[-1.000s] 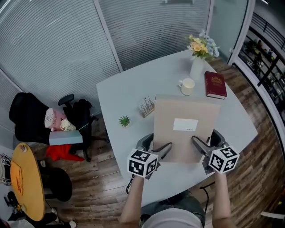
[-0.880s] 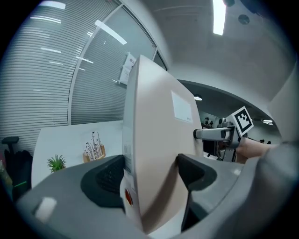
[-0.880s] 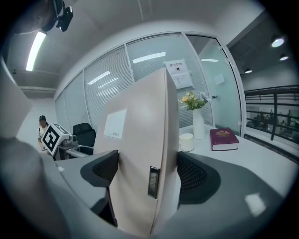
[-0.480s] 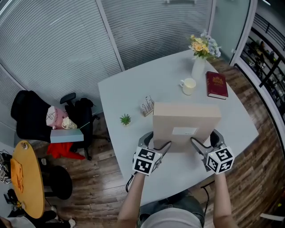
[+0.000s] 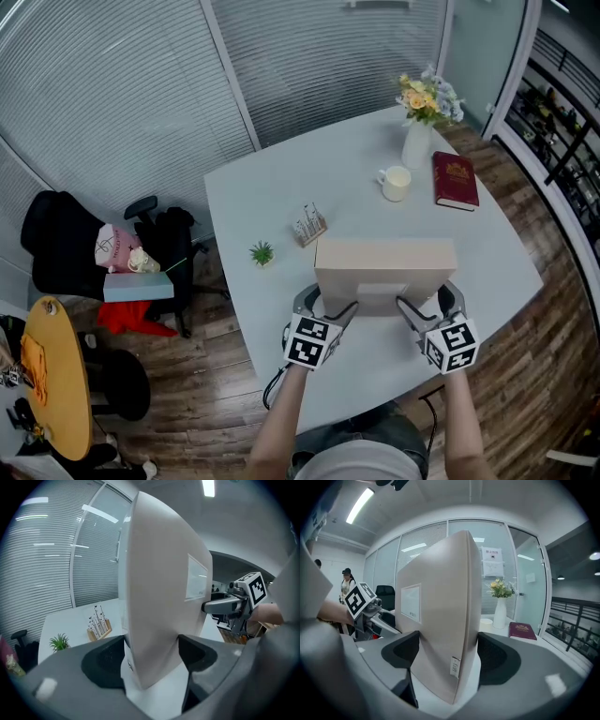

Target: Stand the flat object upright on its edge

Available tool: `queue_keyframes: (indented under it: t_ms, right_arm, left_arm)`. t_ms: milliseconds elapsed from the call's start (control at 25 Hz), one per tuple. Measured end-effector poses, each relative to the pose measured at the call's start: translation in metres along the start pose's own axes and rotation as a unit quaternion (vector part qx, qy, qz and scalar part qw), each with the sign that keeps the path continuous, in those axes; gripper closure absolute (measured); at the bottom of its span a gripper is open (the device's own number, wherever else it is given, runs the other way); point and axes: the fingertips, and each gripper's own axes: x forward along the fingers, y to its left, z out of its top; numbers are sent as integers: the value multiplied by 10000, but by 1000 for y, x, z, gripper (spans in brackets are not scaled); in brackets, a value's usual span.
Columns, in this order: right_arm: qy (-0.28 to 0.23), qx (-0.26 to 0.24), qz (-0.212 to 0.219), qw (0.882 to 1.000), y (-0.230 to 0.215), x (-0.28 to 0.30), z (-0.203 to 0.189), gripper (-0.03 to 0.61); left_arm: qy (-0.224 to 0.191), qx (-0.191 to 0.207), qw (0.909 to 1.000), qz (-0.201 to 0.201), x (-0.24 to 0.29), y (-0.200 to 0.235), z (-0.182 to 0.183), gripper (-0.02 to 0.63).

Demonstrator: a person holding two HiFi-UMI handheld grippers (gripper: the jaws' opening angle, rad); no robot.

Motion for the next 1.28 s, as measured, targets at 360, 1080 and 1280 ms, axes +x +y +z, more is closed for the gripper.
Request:
queue_keyframes:
  t_ms: [360,1080,1280]
  right_arm:
    - [144,18,-100,9998,2,1,-21,167]
    - [67,331,-263,9991,9,-8,-30,169]
    - [184,377,-367,9984,12,-8,-35,150]
  left_arm:
    - [195,185,9996,94,9,2,-15,247]
    - [99,58,9999,127,1,-3,-21,245]
    - [13,-39,10000,69,-5,-2,-17,235]
